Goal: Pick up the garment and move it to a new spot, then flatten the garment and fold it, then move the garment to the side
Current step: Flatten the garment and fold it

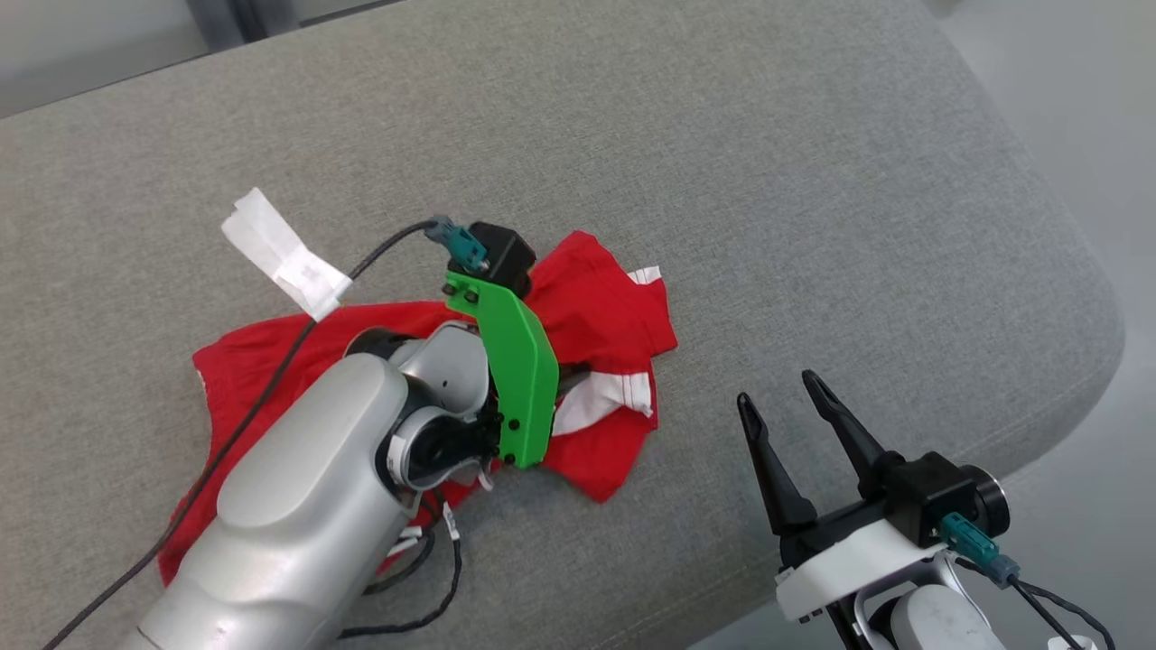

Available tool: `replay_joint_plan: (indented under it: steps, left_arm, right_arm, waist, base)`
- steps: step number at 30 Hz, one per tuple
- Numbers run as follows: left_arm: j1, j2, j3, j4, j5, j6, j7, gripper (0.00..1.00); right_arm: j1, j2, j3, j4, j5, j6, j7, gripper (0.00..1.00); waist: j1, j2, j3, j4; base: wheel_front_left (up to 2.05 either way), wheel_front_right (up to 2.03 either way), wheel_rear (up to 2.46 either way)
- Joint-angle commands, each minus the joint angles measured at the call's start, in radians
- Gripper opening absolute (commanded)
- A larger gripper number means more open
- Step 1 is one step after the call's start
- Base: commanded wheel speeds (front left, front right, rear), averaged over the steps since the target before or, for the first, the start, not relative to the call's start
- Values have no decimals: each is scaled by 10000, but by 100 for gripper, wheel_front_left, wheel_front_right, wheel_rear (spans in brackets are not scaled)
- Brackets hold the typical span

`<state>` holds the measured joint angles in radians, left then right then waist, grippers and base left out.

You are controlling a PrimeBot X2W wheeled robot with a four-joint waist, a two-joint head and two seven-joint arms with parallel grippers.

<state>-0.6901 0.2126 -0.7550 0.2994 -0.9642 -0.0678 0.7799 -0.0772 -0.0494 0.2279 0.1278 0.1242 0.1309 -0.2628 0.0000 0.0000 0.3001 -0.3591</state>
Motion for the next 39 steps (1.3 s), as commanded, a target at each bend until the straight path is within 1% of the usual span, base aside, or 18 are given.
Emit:
replay_joint_plan:
  steps: [1, 2, 3, 4, 5, 6, 7, 10, 13, 18, 19, 22, 24, 25, 27, 29, 33, 39]
  left_arm:
    - [-272, 24, 115, 197, 1, 72, -127, 47]
    - [-364, 39, 179, 338, 41, 86, -204, 48]
    - [-428, 61, 232, 510, 73, 108, -277, 55]
    - [-457, 85, 261, 670, 105, 105, -342, 67]
    - [-490, 115, 265, 826, 163, 85, -439, 72]
    - [-525, 160, 272, 976, 241, 72, -554, 84]
    - [-547, 208, 240, 1167, 340, 57, -641, 100]
    - [-609, 243, 97, 1543, 703, -56, -1032, 100]
    - [-567, 97, 13, 1678, 764, -199, -1455, 100]
    - [-605, -184, -137, 972, 1062, -388, -2418, 100]
    - [-530, -191, -61, 532, 1251, -392, -2972, 100]
    - [-114, -167, 179, -295, 1377, -185, -3866, 100]
    - [254, -51, 467, -871, 1502, 132, -4536, 100]
    - [254, -51, 467, -871, 1502, 132, -4536, 100]
    - [676, 346, 598, -1350, 1945, 456, -5122, 100]
    - [1296, 649, 639, -1801, 2110, 672, -5502, 100]
    - [2522, 1653, 906, -2529, 2367, 1085, -6004, 100]
    - [4253, 3046, 1469, -3318, 2000, 1392, -6336, 100]
  right_arm:
    - [-66, -17, 25, -35, 100, -3, -31, 100]
    - [-45, -14, 43, -50, 130, -3, -31, 100]
    - [-19, -15, 42, -51, 165, -3, -31, 100]
    - [12, -18, 23, -52, 187, -3, -31, 100]
    - [42, -17, 11, -58, 185, -3, -31, 100]
    - [62, -15, 10, -67, 173, -3, -31, 100]
    - [73, -15, 4, -70, 143, -3, -31, 100]
    - [30, -8, 191, -243, -58, -3, -31, 100]
    - [-6, -14, 485, -417, -175, -3, -31, 100]
    - [-181, -18, 761, -492, -235, -3, -31, 100]
    - [-287, -17, 894, -240, -199, -3, -31, 100]
    - [-504, -24, 1091, 457, -162, -3, -31, 100]
    - [-664, -24, 1173, 1014, -39, -3, -30, 100]
    - [-664, -24, 1173, 1014, -39, -3, -30, 100]
    - [-870, -21, 1233, 1566, 45, -3, -31, 100]
    - [-1070, -26, 1248, 2031, 73, -3, -31, 100]
    - [-1427, -28, 1286, 2623, 130, -3, -31, 100]
    - [-1650, -25, 1228, 3215, 90, -3, 82, 100]
  waist:
    - [0, 0, 429, -431]
    - [0, 0, 487, -492]
    - [0, 0, 530, -547]
    - [0, 0, 550, -588]
    - [0, 0, 559, -625]
    - [0, 0, 560, -652]
    - [0, 0, 552, -673]
    - [0, 0, 483, -640]
    - [0, 0, 335, -464]
    - [0, 0, 57, 53]
    - [0, 0, -49, 301]
    - [0, 0, -222, 663]
    - [0, 0, -340, 908]
    - [0, 0, -340, 908]
    - [0, 0, -458, 1160]
    - [0, 0, -558, 1413]
    - [0, 0, -704, 1852]
    - [0, 0, -845, 2356]
  base:
    - [0, 0, 0]
    - [0, 0, 0]
    - [0, 0, 0]
    - [0, 0, 0]
    - [0, 0, 0]
    - [0, 0, 0]
    - [0, 0, 0]
    - [0, 0, 0]
    - [0, 0, 0]
    - [0, 0, 0]
    - [0, 0, 0]
    - [0, 0, 0]
    - [0, 0, 0]
    - [0, 0, 0]
    - [0, 0, 0]
    - [0, 0, 0]
    - [0, 0, 0]
    - [0, 0, 0]
